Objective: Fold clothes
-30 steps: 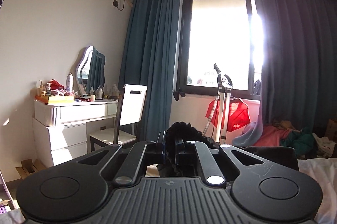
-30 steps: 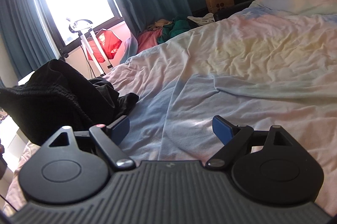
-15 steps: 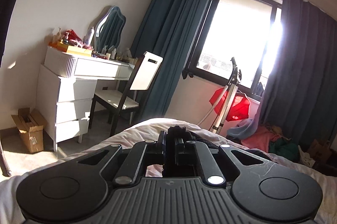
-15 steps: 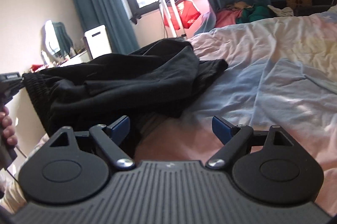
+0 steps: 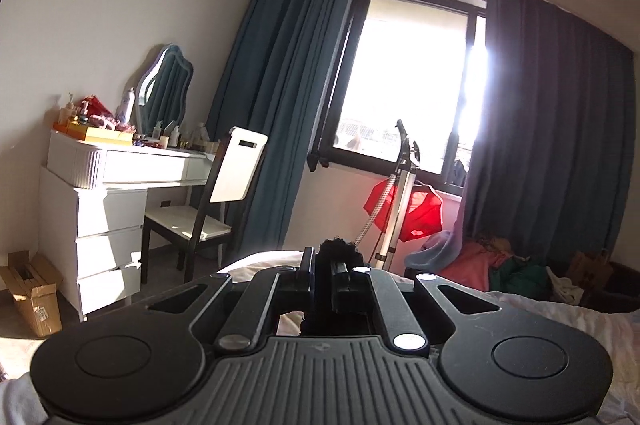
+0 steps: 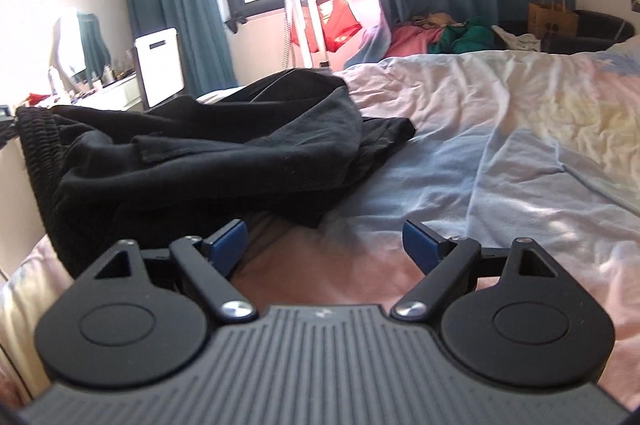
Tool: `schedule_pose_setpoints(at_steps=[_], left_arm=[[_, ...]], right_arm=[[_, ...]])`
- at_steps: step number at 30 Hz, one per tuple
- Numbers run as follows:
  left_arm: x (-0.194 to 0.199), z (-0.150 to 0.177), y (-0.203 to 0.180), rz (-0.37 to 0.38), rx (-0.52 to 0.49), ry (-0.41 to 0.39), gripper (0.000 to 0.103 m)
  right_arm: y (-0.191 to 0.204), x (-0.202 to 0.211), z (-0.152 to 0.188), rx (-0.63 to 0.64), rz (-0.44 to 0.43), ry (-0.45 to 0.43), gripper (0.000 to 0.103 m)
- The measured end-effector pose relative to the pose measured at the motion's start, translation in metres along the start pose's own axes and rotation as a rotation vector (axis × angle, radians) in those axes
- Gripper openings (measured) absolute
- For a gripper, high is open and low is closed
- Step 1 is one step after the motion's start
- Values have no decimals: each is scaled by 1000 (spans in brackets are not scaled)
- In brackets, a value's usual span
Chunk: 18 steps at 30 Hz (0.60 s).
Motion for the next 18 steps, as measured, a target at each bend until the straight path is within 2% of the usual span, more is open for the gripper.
schedule_pose_setpoints(at_steps=[4,9,14,18], left_arm=[[1,-9,-100,171,-139,-25,7],[0,18,-243,406,-257,-30,7],[-12,85,-363,613,-383,43,8],[-32,162,-420,710,-454,170,9]], right_arm=[[-49,8,-23,-144,88,-46,87],[-120,25,-47,-287,192,-87,87],[-190,47,-59,-417,261,-110,87],[-224,56,-65,-489,255,-126,87]])
Point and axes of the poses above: each gripper's, at about its wrist camera, not at the fingertips, and x roughly against the way its jaws point, y to its left, z to its underside, the point moved 8 cm from there along -x, roughly the way its jaws point, and after that the axes turned 13 degrees about z, right-handed, at the moved point
